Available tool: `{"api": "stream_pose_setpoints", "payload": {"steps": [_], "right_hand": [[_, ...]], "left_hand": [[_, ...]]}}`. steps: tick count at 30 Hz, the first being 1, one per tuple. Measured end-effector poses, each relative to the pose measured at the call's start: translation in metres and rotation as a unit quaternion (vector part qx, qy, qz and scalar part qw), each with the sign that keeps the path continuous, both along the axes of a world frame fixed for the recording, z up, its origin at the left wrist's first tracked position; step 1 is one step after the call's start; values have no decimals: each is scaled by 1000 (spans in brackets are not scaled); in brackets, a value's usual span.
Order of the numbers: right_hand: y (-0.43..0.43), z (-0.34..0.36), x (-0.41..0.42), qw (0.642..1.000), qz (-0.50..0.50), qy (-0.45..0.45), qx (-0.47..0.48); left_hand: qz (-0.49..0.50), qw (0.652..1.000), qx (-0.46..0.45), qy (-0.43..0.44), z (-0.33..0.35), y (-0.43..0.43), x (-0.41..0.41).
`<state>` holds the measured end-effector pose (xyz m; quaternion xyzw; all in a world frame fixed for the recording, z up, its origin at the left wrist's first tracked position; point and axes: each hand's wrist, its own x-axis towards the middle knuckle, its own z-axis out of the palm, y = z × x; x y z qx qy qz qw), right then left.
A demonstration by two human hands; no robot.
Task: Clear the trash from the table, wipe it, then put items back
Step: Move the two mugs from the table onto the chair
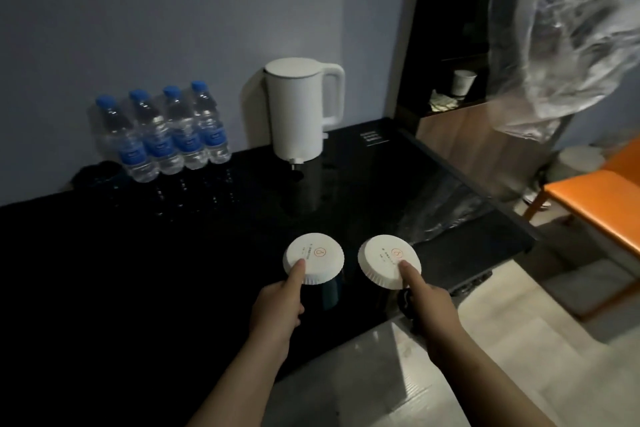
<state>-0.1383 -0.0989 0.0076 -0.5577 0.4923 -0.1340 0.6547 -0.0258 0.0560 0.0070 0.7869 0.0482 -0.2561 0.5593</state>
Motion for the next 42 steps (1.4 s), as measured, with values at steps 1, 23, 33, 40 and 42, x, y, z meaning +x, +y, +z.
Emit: {"api": "stream_pose_setpoints", "payload": {"steps": [1, 23, 33, 40, 42], "right_hand": [[-15, -1, -5, 1000, -5, 0, -1], [-356, 22, -11, 991, -130, -17, -6], [-565, -1, -49, 997, -75, -32, 2], [-705, -14, -84, 998, -57, -17, 23], [-734, -22, -87, 997, -60, -26, 39]], "left_hand": [[-8, 1000, 3, -1, 0, -17, -3], [-141, 989, -9, -48, 15, -413, 26], [-111, 993, -21, -30, -2, -613, -15], [-77, 996, -21, 29, -17, -739, -57], [-75, 996, -14, 38, -22, -769, -62]]}}
